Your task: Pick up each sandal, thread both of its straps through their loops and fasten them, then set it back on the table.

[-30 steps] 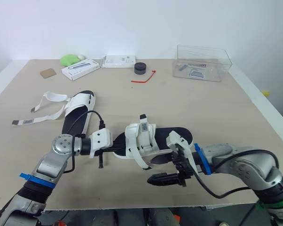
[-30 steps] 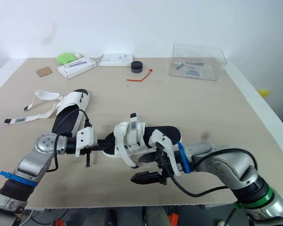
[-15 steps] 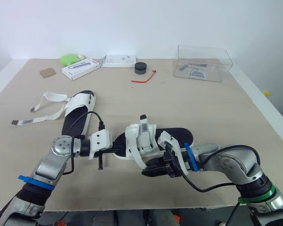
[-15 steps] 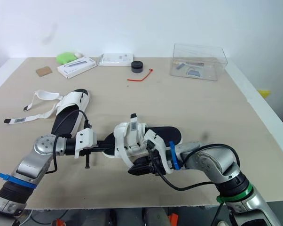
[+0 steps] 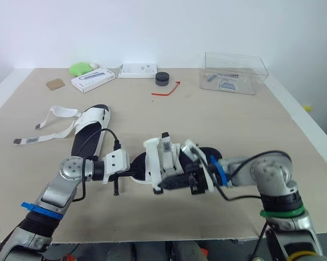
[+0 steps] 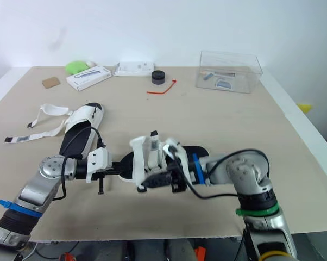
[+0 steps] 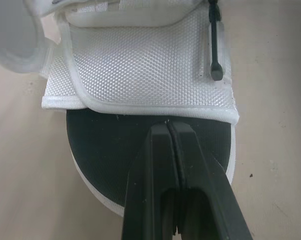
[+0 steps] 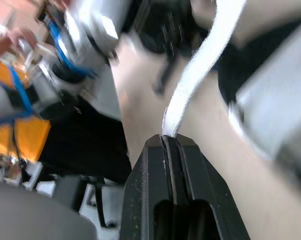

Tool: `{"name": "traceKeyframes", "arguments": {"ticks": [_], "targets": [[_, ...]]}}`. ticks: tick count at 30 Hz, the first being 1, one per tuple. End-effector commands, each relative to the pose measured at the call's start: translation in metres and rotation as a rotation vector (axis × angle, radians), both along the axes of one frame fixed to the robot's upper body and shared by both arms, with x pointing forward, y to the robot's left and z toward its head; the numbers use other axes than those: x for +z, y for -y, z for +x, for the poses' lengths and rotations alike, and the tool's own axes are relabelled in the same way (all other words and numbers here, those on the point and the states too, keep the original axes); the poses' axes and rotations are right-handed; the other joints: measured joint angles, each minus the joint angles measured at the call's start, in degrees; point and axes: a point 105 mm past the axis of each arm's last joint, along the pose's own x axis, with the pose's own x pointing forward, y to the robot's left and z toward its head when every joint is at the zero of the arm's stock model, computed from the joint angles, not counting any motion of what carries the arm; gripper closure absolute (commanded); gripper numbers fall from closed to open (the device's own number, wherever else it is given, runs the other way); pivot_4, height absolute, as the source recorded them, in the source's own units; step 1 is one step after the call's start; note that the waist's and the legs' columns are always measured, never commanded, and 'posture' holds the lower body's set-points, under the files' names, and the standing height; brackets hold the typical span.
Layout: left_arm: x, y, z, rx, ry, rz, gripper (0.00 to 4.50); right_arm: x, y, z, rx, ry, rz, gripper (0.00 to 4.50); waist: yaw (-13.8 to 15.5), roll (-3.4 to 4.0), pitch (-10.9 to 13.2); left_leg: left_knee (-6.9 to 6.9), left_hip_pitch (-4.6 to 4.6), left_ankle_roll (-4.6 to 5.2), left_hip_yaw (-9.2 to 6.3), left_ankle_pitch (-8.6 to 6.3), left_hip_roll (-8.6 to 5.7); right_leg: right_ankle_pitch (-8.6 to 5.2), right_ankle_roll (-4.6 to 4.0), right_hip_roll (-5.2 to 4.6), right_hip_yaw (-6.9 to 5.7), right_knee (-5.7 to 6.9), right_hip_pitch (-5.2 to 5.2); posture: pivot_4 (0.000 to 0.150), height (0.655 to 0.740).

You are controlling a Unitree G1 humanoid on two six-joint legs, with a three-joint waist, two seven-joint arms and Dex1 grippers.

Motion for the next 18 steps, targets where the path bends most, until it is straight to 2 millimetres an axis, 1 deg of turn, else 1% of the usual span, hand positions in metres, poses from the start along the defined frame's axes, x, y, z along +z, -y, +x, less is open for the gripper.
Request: {"name": "traceKeyframes", "arguments": {"ticks": [1, 3, 5, 8, 11, 13, 18], "targets": [[-0.025, -0.002, -0.007, 0.001, -0.092, 0.062, 4.5, 0.033, -0.002, 0.017, -0.036, 0.028, 0.053, 4.47, 0.1, 0.07, 0.0, -0.01, -0.01, 0.02, -0.01, 0.04, -0.03, 0.03, -0.01, -0.03, -0.01, 0.0, 0.0, 0.15, 0.74], [-0.026, -0.001, -0.006, 0.0, -0.092, 0.06, 4.5, 0.033, -0.004, 0.022, -0.044, 0.022, 0.018, 4.47, 0.1, 0.03, -0.1, -0.01, -0.01, 0.02, -0.1, 0.05, -0.01, 0.03, -0.07, -0.03, -0.04, 0.0, 0.03, 0.15, 0.74], [-0.026, 0.0, -0.006, 0.0, -0.091, 0.059, 4.5, 0.028, -0.005, 0.023, -0.044, 0.015, -0.033, 4.47, 0.1, 0.05, -0.1, -0.04, -0.07, 0.03, -0.15, 0.03, -0.02, 0.04, -0.22, -0.07, -0.09, 0.0, 0.02, 0.15, 0.74], [-0.027, 0.002, -0.006, 0.002, -0.089, 0.052, 4.5, 0.008, -0.002, 0.021, -0.034, -0.028, -0.132, 4.47, 0.1, 0.06, -0.1, -0.03, -0.17, 0.08, -0.13, 0.0, -0.11, 0.06, -0.27, -0.19, -0.09, -0.01, -0.03, 0.15, 0.74], [-0.028, 0.002, -0.007, 0.006, -0.091, 0.049, 4.5, -0.007, 0.001, 0.022, -0.041, -0.052, -0.201, 4.47, 0.1, 0.06, -0.1, -0.02, -0.18, 0.07, -0.13, 0.0, -0.16, 0.06, -0.21, -0.26, -0.1, -0.03, -0.01, 0.15, 0.74], [-0.028, 0.002, -0.008, 0.008, -0.092, 0.047, 4.5, -0.011, 0.003, 0.023, -0.048, -0.062, -0.223, 4.47, 0.1, 0.06, -0.1, 0.0, -0.17, 0.07, -0.13, 0.0, -0.17, 0.03, -0.11, -0.27, -0.09, -0.04, -0.01, 0.15, 0.74], [-0.03, 0.001, -0.009, 0.015, -0.094, 0.045, 4.5, -0.015, 0.002, 0.027, -0.056, -0.065, -0.24, 4.47, 0.1, 0.07, -0.1, -0.01, -0.15, 0.07, -0.15, 0.0, -0.15, -0.02, -0.02, -0.23, -0.11, -0.03, 0.0, 0.15, 0.74]]}}
